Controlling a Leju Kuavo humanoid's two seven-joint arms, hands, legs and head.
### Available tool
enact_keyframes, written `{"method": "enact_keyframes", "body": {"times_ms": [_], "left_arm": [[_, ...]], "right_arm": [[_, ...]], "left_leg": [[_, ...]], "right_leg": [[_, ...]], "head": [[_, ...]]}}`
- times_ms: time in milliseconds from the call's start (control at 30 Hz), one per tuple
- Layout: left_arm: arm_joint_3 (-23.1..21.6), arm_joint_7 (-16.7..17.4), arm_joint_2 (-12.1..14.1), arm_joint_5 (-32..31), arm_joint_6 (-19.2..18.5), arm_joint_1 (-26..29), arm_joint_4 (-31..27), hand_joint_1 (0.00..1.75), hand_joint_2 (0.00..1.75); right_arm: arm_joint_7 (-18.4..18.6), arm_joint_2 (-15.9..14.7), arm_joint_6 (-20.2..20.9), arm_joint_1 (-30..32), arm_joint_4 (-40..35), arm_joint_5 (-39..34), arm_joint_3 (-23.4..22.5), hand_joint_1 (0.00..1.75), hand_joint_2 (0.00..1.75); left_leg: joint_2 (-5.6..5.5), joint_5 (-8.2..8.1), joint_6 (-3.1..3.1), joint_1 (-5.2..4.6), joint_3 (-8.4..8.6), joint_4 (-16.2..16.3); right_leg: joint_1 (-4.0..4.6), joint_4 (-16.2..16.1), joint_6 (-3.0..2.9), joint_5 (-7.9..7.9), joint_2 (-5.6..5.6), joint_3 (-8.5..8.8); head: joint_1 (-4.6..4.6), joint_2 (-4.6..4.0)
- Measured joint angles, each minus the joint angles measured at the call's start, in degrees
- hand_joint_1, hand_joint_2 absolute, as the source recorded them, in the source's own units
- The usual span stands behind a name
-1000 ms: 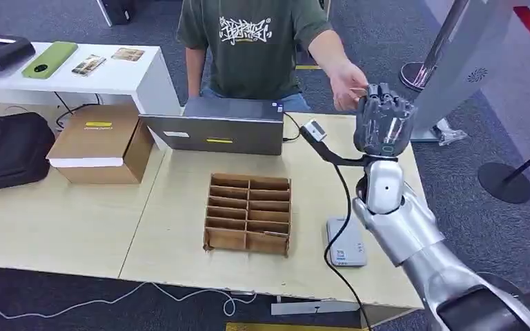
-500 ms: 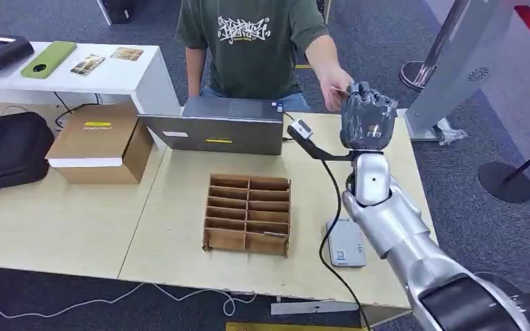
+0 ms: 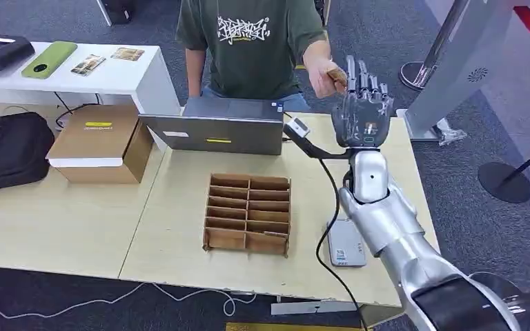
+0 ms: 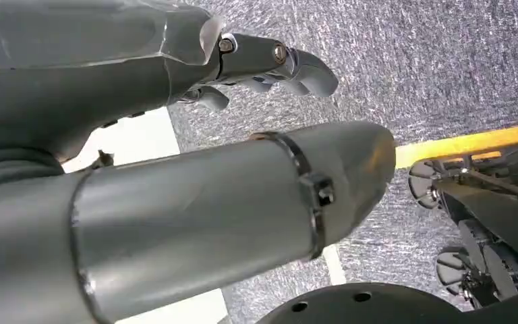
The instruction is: Pass the card to the sensor for recognition and then transmit it.
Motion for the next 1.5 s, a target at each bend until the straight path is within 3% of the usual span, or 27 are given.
{"method": "enact_keyframes", "body": {"times_ms": [267,467,567,767,900,1000,1033,1100,1200,1233,1367,1500], "left_arm": [[0.0,0.0,0.2,0.8,0.0,0.3,0.0,0.0,0.0],[0.0,-0.1,0.4,1.6,-0.2,0.7,0.0,0.0,0.0],[0.0,-0.1,0.5,1.7,-0.4,0.8,0.0,0.0,0.0],[0.0,-0.3,0.8,2.8,-0.9,1.2,0.0,0.0,0.0],[0.0,-0.9,0.8,4.0,-0.9,1.6,0.0,0.0,0.0],[0.0,-1.2,0.8,4.5,-0.9,1.8,0.0,0.0,0.0],[0.0,-1.2,0.8,4.6,-0.9,1.9,0.0,0.0,0.0],[0.1,-1.3,0.8,4.9,-1.0,2.0,0.0,0.0,0.0],[0.1,-1.9,0.7,5.1,-1.3,1.8,0.0,0.0,0.0],[0.1,-1.9,0.7,5.2,-1.3,1.7,0.0,0.0,0.0],[0.1,-1.9,0.7,5.8,-1.3,1.7,0.0,0.0,0.0],[0.1,-1.9,0.5,6.5,-1.2,1.7,0.0,0.0,0.0]], "right_arm": [[-3.2,-0.2,0.0,7.5,-9.6,0.0,-6.3,0.0,1.75],[2.5,-4.5,0.0,13.5,-18.1,0.0,-6.6,0.0,1.75],[3.0,-7.4,0.0,17.4,-23.1,0.0,-6.6,0.0,1.75],[-0.6,-11.7,0.1,29.0,-33.8,0.0,-10.5,0.0,1.75],[-4.6,-11.9,0.6,37.6,-40.5,0.0,-15.4,0.0,1.75],[-7.5,-11.5,4.0,44.1,-45.6,0.0,-19.1,0.0,1.75],[-6.4,-11.5,5.9,46.0,-47.1,0.0,-20.0,0.0,1.75],[-0.8,-12.9,11.0,48.8,-50.1,0.0,-19.6,0.0,1.75],[15.4,-17.4,18.7,47.9,-53.4,0.0,-13.2,0.0,1.75],[18.5,-18.3,20.5,48.1,-54.6,0.0,-10.3,0.0,1.75],[19.3,-18.7,25.3,49.1,-57.0,0.1,-1.2,0.0,1.75],[18.8,-18.2,30.7,49.8,-58.3,0.1,4.5,0.0,1.75]], "left_leg": [[-0.02,-0.01,0.01,0.0,-0.01,0.0],[-0.03,-0.03,0.03,-0.01,-0.03,0.0],[-0.06,-0.04,0.04,-0.02,-0.01,0.0],[-0.09,-0.12,0.07,-0.02,-0.03,0.0],[-0.1,-0.2,0.08,-0.02,-0.05,0.0],[-0.11,-0.23,0.08,-0.01,-0.05,0.0],[-0.1,-0.23,0.08,-0.03,-0.06,0.0],[-0.05,-0.27,0.07,-0.03,-0.17,-0.1],[0.22,-0.3,0.05,-0.06,-0.03,-0.1],[0.21,-0.3,0.05,-0.03,0.06,-0.1],[0.17,-0.29,0.04,-0.04,0.08,-0.1],[0.17,-0.26,-0.01,0.03,0.07,-0.1]], "right_leg": [[0.0,0.0,0.0,-0.01,-0.01,-0.02],[0.0,-0.1,0.01,-0.02,-0.03,-0.01],[0.0,-0.1,0.02,-0.02,-0.06,0.0],[-0.01,-0.1,0.05,-0.06,-0.09,-0.01],[-0.01,-0.1,0.02,-0.17,-0.13,-0.01],[0.0,-0.1,0.0,-0.2,-0.15,0.0],[-0.01,-0.1,0.0,-0.2,-0.14,-0.01],[-0.01,-0.1,0.0,-0.2,-0.09,0.03],[-0.03,-0.1,-0.06,-0.15,0.09,-0.03],[-0.02,-0.1,-0.04,-0.17,0.07,0.02],[-0.02,-0.1,-0.06,-0.17,0.05,0.01],[0.02,0.0,-0.08,-0.19,0.05,0.01]], "head": [[-0.02,-0.02],[0.0,0.0],[0.0,0.0],[0.0,-0.02],[0.0,0.0],[0.0,0.0],[-0.02,0.0],[-0.02,0.0],[-0.07,-0.02],[0.04,-0.02],[-0.04,0.0],[-0.04,0.0]]}}
